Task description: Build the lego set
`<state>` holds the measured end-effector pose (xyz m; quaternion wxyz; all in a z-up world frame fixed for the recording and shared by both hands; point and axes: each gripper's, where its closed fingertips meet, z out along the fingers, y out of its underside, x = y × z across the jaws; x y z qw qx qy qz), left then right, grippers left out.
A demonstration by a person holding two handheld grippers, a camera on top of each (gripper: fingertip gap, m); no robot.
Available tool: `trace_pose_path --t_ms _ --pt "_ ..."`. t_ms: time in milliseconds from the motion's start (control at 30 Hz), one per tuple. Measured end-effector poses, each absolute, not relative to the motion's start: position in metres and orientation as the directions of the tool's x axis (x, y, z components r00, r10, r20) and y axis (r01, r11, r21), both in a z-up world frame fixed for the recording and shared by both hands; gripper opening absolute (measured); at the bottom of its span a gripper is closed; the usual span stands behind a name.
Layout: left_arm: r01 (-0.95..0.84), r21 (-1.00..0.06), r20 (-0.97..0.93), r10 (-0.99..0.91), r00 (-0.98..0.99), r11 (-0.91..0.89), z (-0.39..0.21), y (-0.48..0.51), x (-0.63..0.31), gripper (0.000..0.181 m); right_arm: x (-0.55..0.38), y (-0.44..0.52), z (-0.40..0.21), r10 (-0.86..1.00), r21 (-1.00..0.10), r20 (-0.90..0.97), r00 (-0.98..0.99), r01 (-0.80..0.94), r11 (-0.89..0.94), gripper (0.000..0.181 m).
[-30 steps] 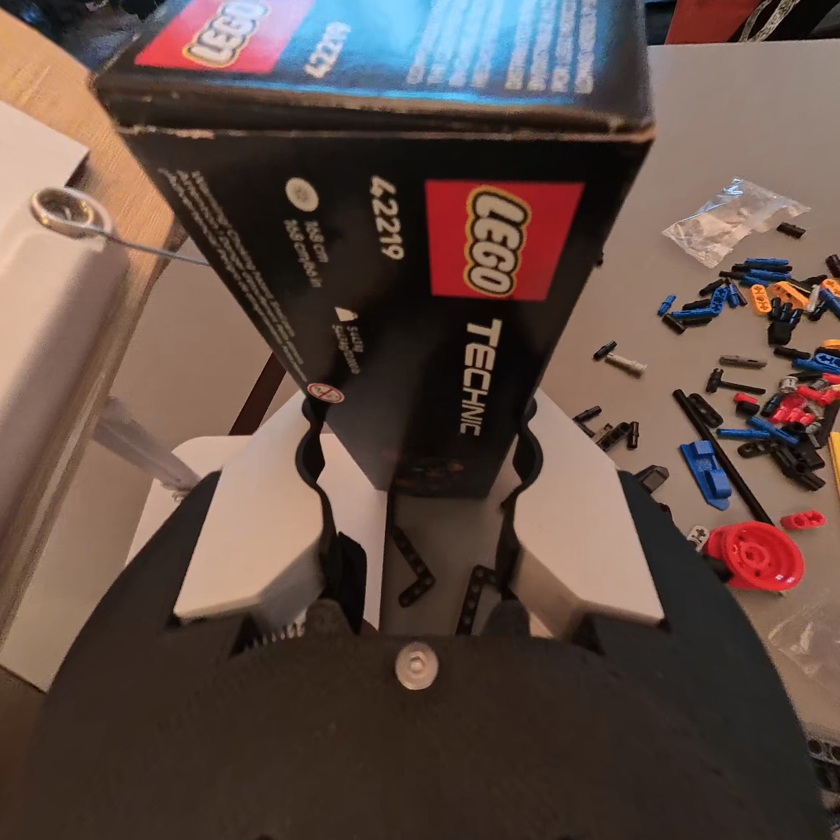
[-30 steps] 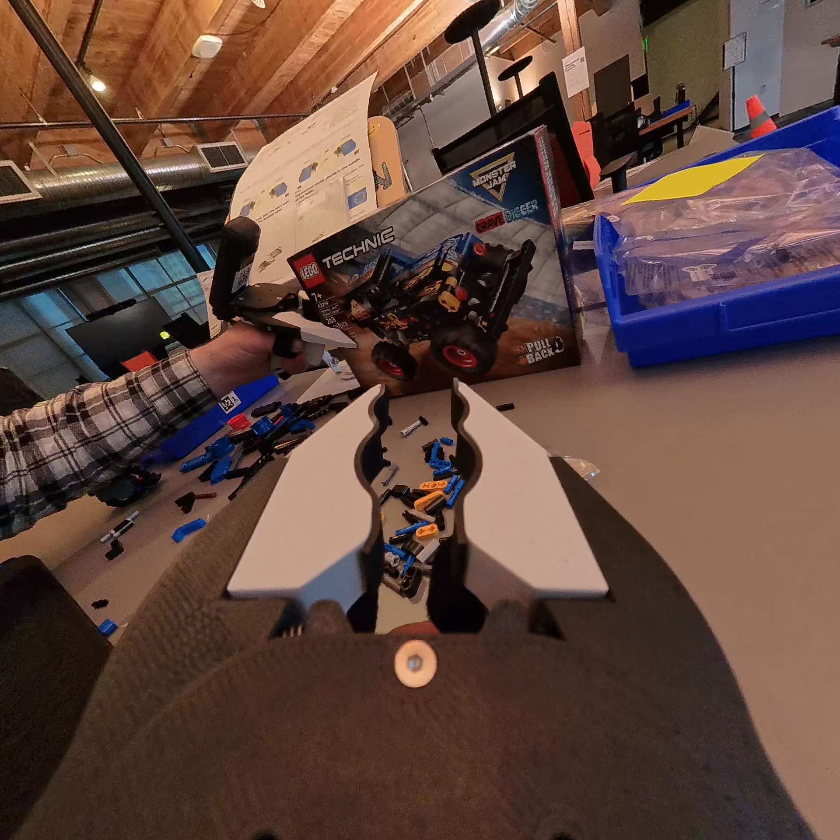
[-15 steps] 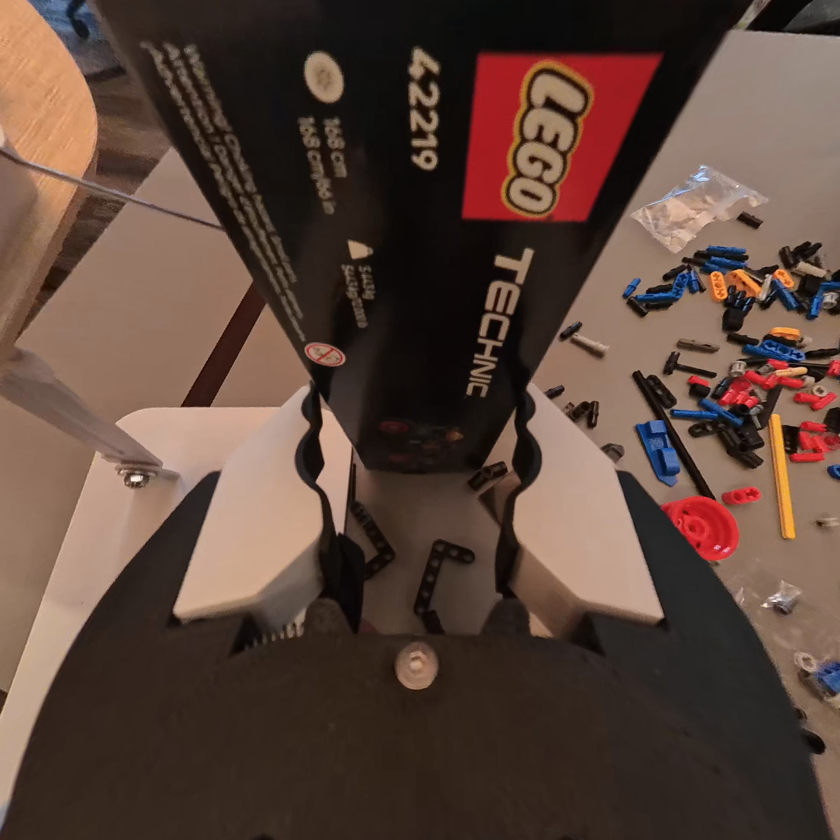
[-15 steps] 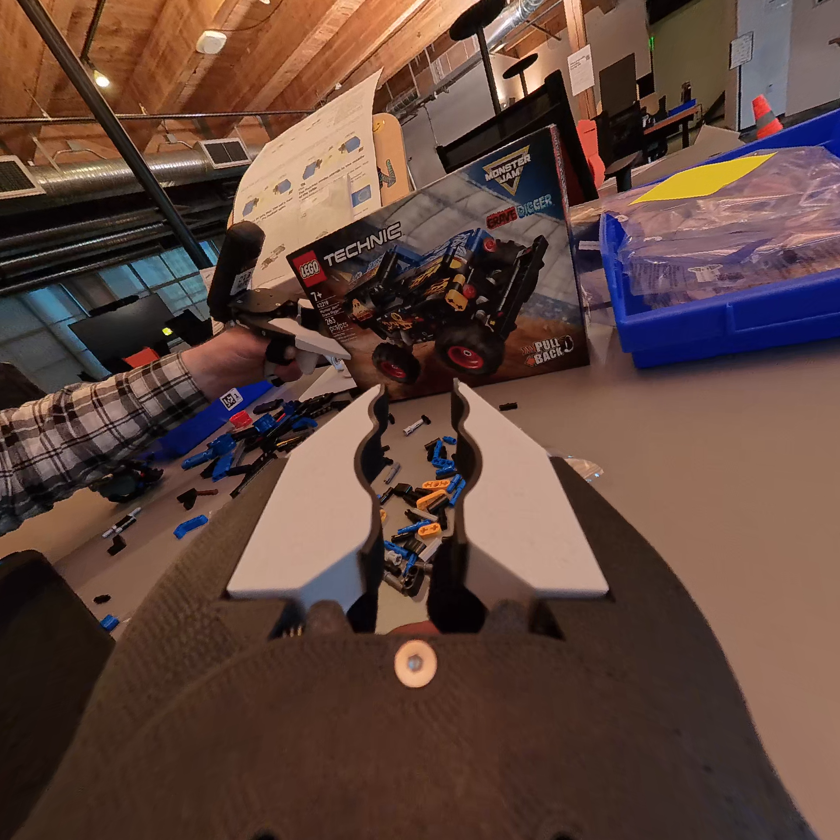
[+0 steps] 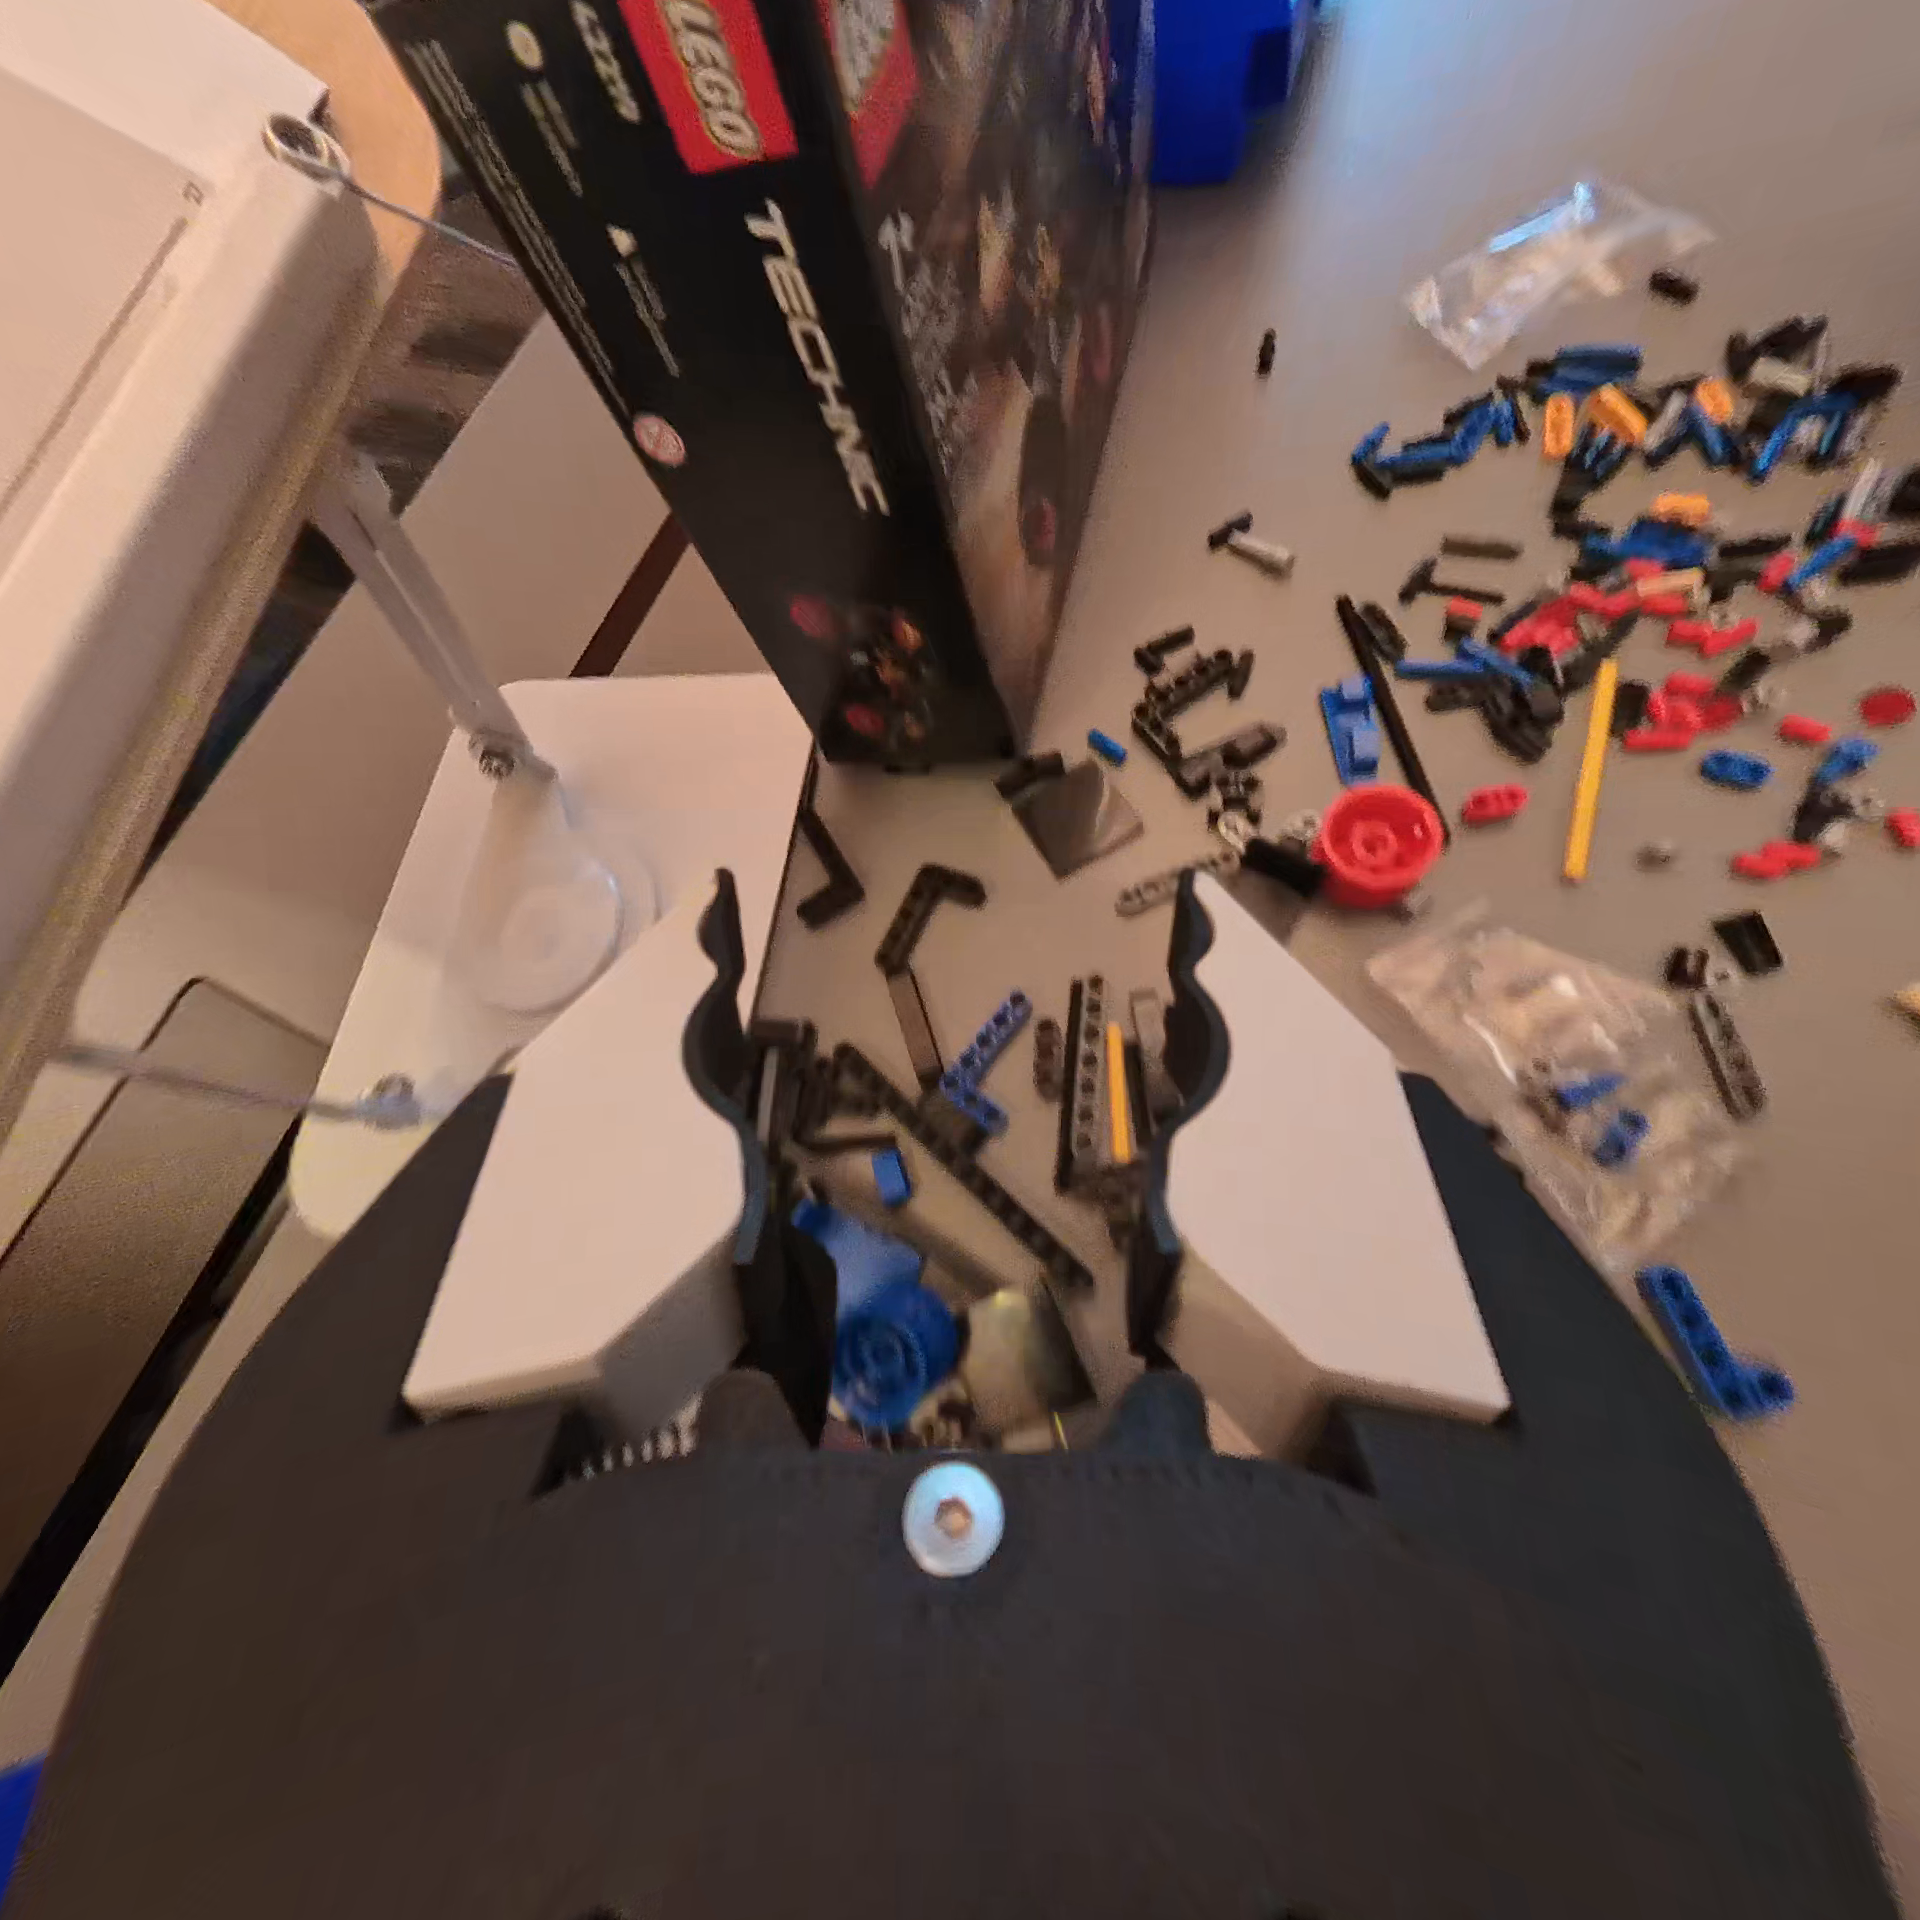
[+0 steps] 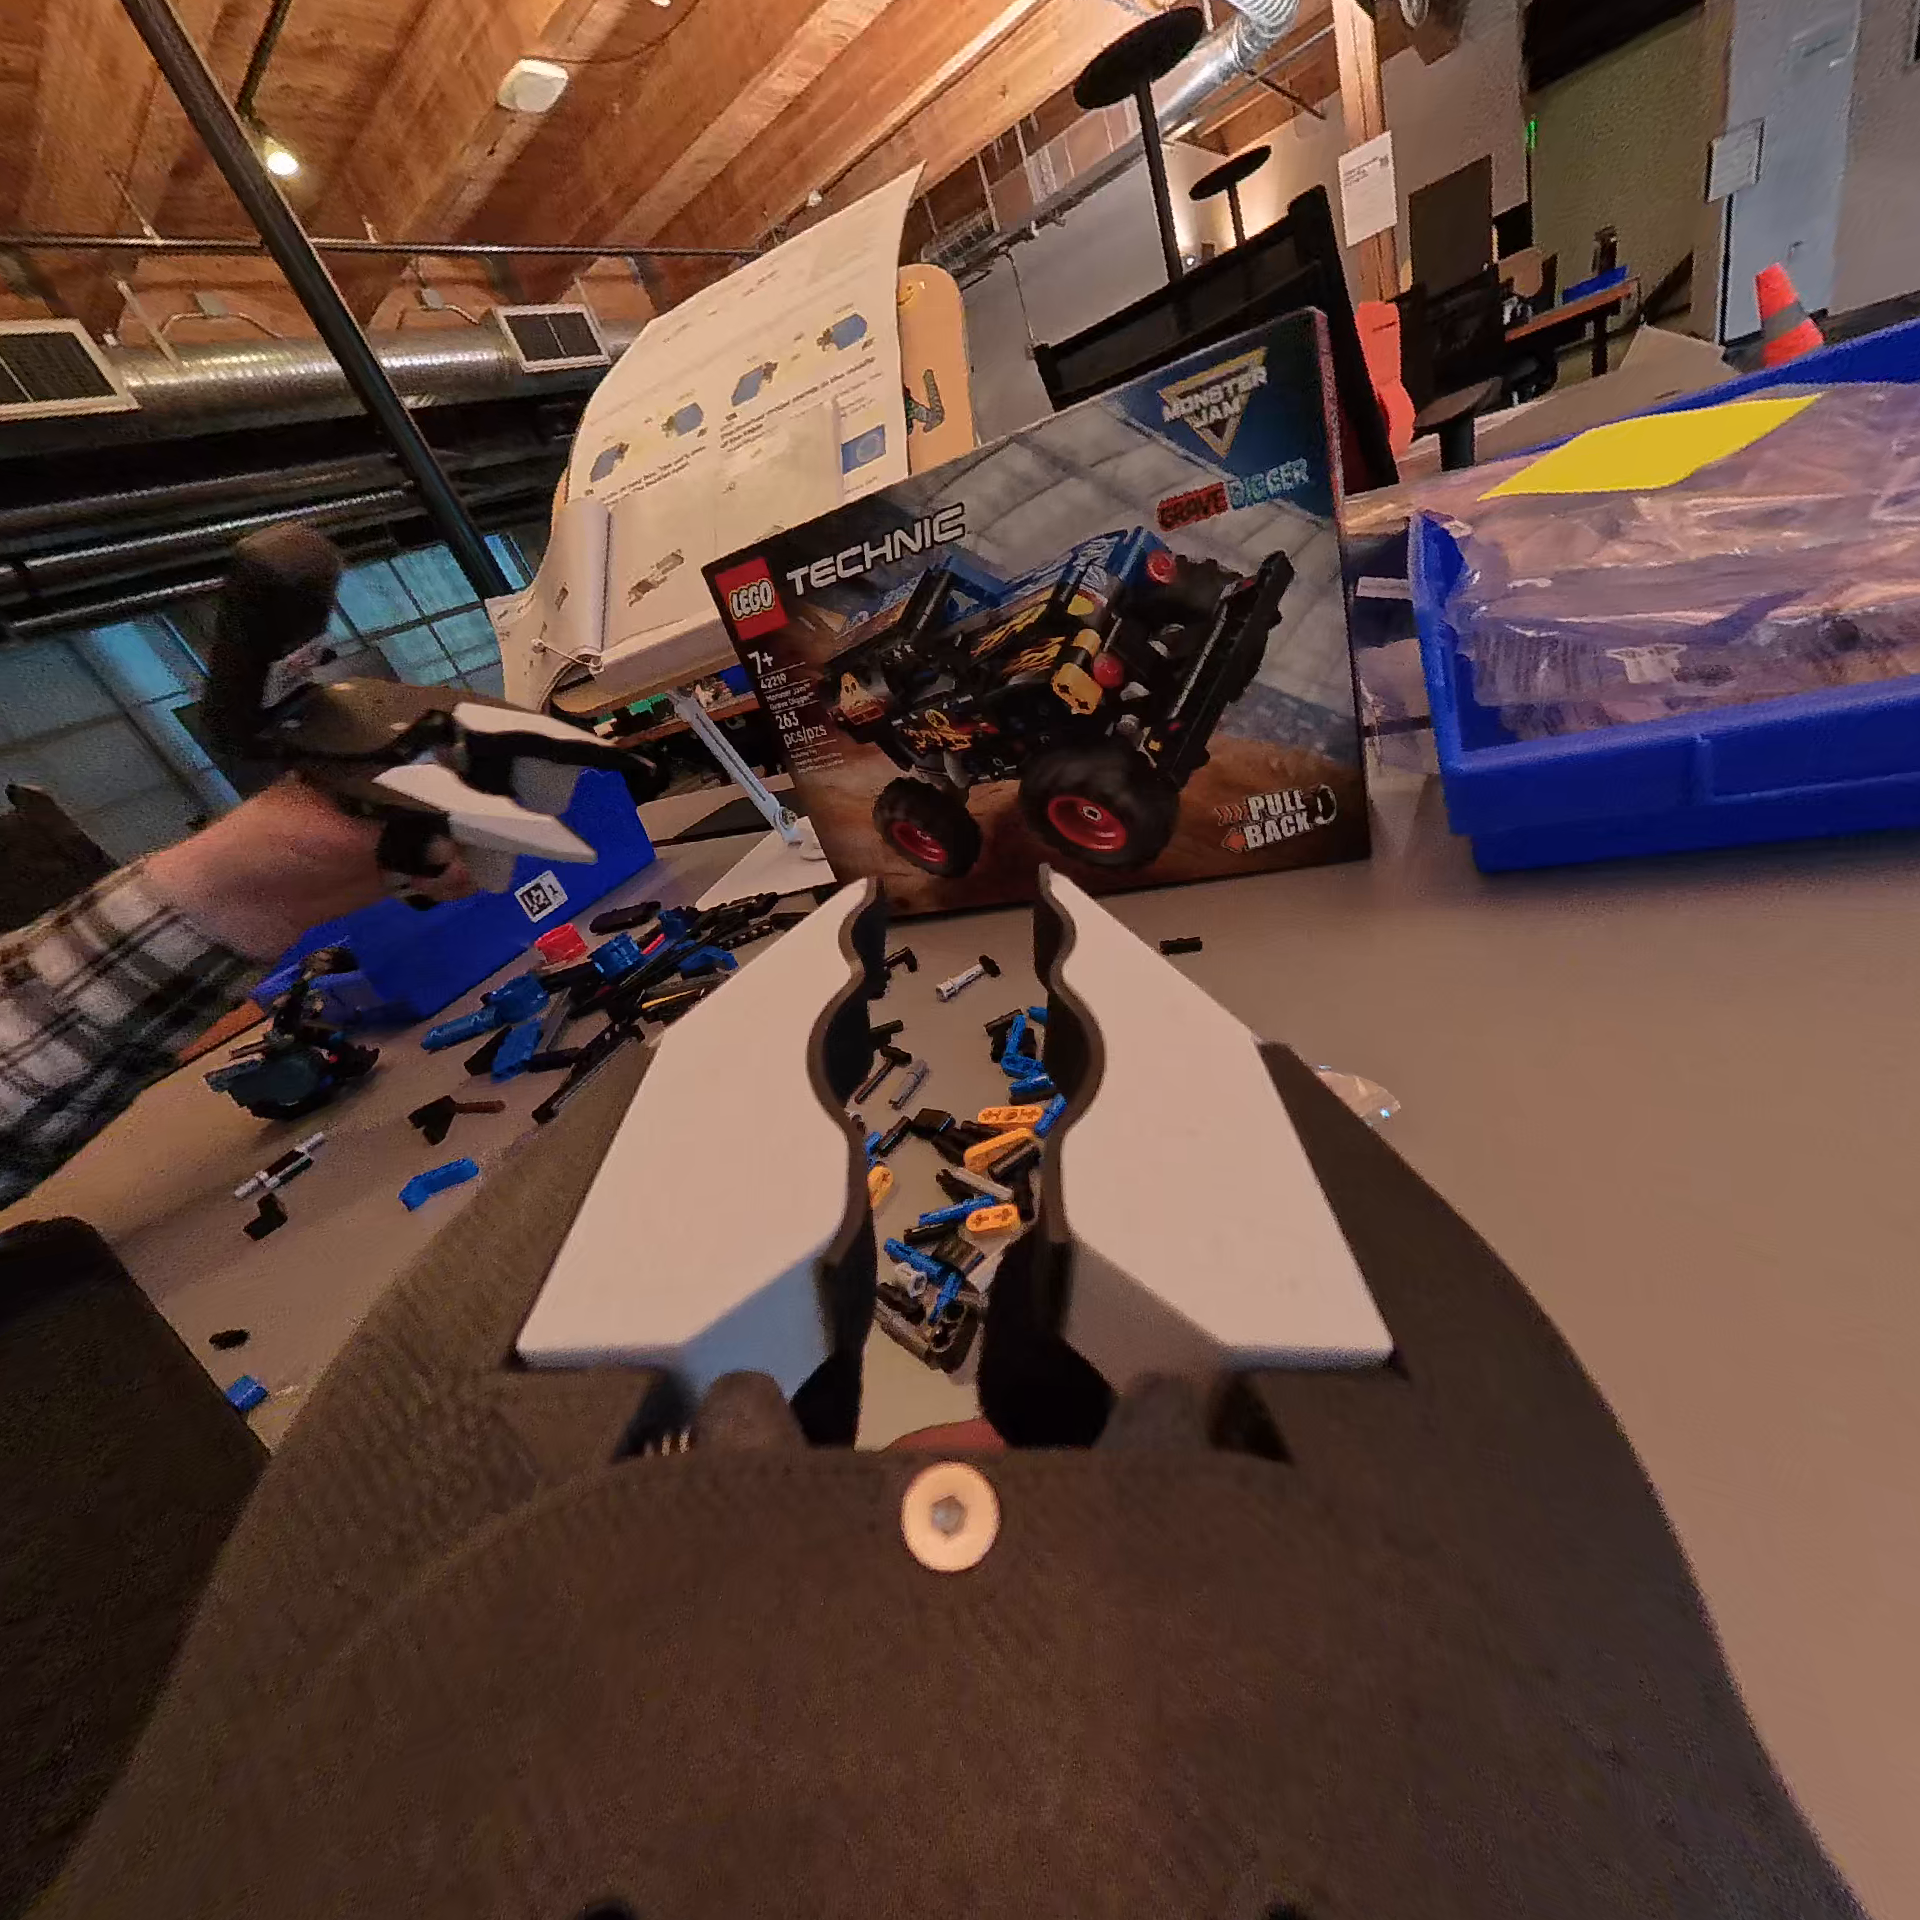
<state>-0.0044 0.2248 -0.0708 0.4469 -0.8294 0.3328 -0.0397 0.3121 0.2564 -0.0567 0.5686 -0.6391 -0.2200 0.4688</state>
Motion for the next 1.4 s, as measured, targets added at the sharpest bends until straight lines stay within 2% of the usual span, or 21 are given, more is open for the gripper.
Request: trace_pose_path --t_ms 133,400,1400 --pt "-0.555 -0.749 -0.306 -0.554 0.774 -0.362 -0.077 0.178 -0.009 0.074 0.309 0.253 -0.055 0.835 -0.955 -0.282 0.473 -0.219 -0.198 0.027" --pt "-0.484 -0.812 -0.335 -0.419 0.844 -0.327 -0.099 0.145 -0.029 0.058 0.31 0.248 -0.049 0.845 -0.973 -0.201 0.495 -0.202 -0.113 0.027" --pt "-0.565 -0.774 -0.389 -0.488 0.781 -0.286 -0.122 0.133 -0.009 0.054 0.307 0.246 -0.05 0.852 -0.978 -0.181 0.491 -0.178 -0.105 0.024"
